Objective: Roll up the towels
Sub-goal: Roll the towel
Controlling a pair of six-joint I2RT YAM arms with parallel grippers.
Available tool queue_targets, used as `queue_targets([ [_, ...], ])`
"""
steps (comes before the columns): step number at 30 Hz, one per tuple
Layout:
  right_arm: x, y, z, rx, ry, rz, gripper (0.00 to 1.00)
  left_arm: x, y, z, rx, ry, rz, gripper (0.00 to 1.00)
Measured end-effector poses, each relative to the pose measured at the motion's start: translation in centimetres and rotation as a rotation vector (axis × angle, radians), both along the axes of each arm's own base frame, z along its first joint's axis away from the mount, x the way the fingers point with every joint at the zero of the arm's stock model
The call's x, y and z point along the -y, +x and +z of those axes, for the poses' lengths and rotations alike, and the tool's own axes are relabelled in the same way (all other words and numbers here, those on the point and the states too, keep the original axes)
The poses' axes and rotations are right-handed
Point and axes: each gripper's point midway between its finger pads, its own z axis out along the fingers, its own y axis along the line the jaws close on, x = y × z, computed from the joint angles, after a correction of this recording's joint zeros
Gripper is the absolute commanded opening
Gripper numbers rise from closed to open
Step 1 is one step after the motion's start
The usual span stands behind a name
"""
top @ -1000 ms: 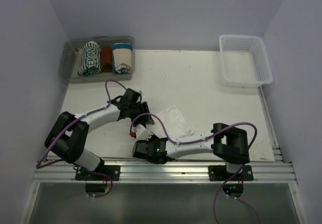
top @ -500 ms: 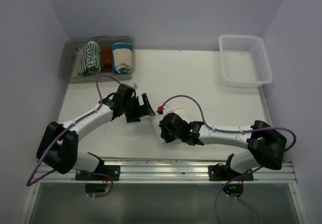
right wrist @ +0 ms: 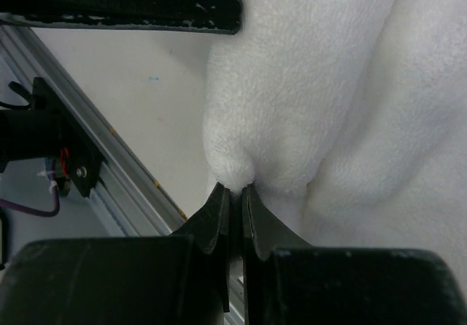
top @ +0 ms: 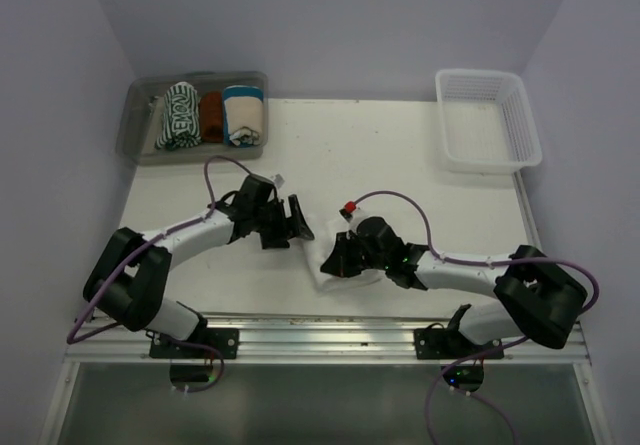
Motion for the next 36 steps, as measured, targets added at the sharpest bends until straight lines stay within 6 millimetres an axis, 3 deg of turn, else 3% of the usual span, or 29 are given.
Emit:
queue_targets([
  [5, -0.5, -0.2, 0.4, -0.018, 0.040, 0.022, 0.00, 0.6, 0.3, -1.8, -0.029, 0.002, -0.011, 0.63],
  [7, -0.6, -0.3, 0.0, -0.027, 0.036, 0.027, 0.00, 0.9, 0.2, -2.6, -0.053, 0.004, -0.021, 0.42],
  [8, -0.6, -0.4, -0.1, -0.032, 0.033, 0.029, 0.00, 1.1, 0.2, -2.8, -0.064, 0.002, -0.026, 0.27],
  [10, -0.5, -0.4, -0.3, -0.034, 0.027, 0.032, 0.00, 1.6, 0.2, -2.9, -0.071, -0.006, -0.037, 0.17],
  [11, -0.5, -0.4, -0.3, -0.033, 0.022, 0.035, 0.07, 1.7, 0.3, -2.7, -0.067, -0.008, -0.042, 0.08],
  [12, -0.5, -0.3, -0.3, -0.030, 0.012, 0.034, 0.23, 1.8, 0.4, -2.5, -0.063, -0.010, -0.041, 0.05],
  [13, -0.4, -0.1, -0.2, -0.026, -0.002, 0.032, 0.31, 1.9, 0.4, -2.4, -0.058, -0.010, -0.042, 0.00],
  [14, -0.4, 0.0, -0.1, -0.022, -0.016, 0.035, 0.56, 1.8, 0.5, -2.3, -0.055, -0.006, -0.038, 0.00],
  [17, -0.3, 0.5, 0.4, 0.001, -0.062, 0.045, 0.70, 1.2, 0.5, -2.1, -0.047, 0.021, -0.016, 0.00],
  [23, -0.5, 0.8, 2.7, 0.101, -0.165, 0.055, 0.70, -1.0, 0.0, -1.6, -0.057, 0.114, 0.067, 0.00],
  [30, -3.8, -1.4, 6.2, 0.353, -0.370, 0.123, 0.71, -2.8, -1.2, -1.6, -0.117, 0.184, 0.156, 0.00],
  [33, -5.1, -2.1, 6.3, 0.459, -0.473, 0.138, 0.72, -3.0, -1.5, -1.8, -0.139, 0.185, 0.175, 0.00],
  [36, -5.0, -2.5, 5.0, 0.527, -0.584, 0.143, 0.73, -3.1, -1.8, -2.0, -0.156, 0.185, 0.189, 0.00],
])
